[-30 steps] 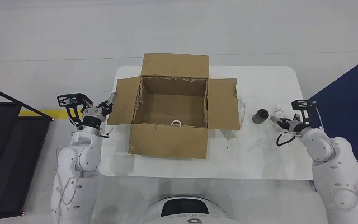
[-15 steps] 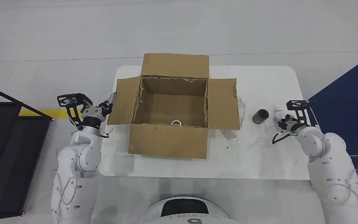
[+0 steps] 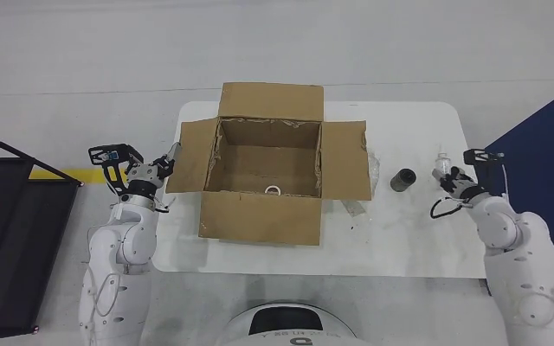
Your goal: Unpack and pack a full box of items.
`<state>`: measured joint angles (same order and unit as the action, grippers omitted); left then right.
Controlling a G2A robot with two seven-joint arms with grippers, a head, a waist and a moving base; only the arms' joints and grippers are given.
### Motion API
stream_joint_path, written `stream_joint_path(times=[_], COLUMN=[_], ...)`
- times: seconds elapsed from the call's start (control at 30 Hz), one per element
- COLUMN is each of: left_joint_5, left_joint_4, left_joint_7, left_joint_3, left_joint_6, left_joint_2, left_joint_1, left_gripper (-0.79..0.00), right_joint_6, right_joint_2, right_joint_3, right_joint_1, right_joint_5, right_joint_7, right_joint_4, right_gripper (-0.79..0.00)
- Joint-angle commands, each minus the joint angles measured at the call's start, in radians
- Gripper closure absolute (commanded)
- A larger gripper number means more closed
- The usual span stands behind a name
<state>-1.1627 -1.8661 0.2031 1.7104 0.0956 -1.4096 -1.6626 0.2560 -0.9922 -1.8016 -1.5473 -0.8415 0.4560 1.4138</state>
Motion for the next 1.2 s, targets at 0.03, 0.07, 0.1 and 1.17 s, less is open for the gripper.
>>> stream_joint_path(times=[0.03, 0.07, 0.1, 1.17], left_joint_5=[0.0, 0.0, 0.0, 0.0], left_joint_4=[0.0, 0.0, 0.0, 0.0], left_joint_7=[0.0, 0.0, 0.0, 0.0], left_joint_3=[0.0, 0.0, 0.0, 0.0], left_joint_6=[0.0, 0.0, 0.0, 0.0], left_joint_2=[0.0, 0.0, 0.0, 0.0], left_joint_1=[0.0, 0.0, 0.0, 0.0], left_gripper=[-0.785, -0.785, -0.785, -0.785], right_joint_6=[0.059, 0.088, 0.121, 0.379], right_joint_2=[-0.004, -0.005, -0.007, -0.022], right_joint_3=[-0.043, -0.054, -0.067, 0.069], right_joint_1=[-0.025, -0.032, -0.035, 0.059], right_joint_5=[0.135, 0.182, 0.238, 0.61], right_joint_7=[-0.072, -0.088, -0.106, -0.027], right_joint_4=[0.018, 0.018, 0.022, 0.157], right_gripper=[0.0, 0.0, 0.0, 0.0])
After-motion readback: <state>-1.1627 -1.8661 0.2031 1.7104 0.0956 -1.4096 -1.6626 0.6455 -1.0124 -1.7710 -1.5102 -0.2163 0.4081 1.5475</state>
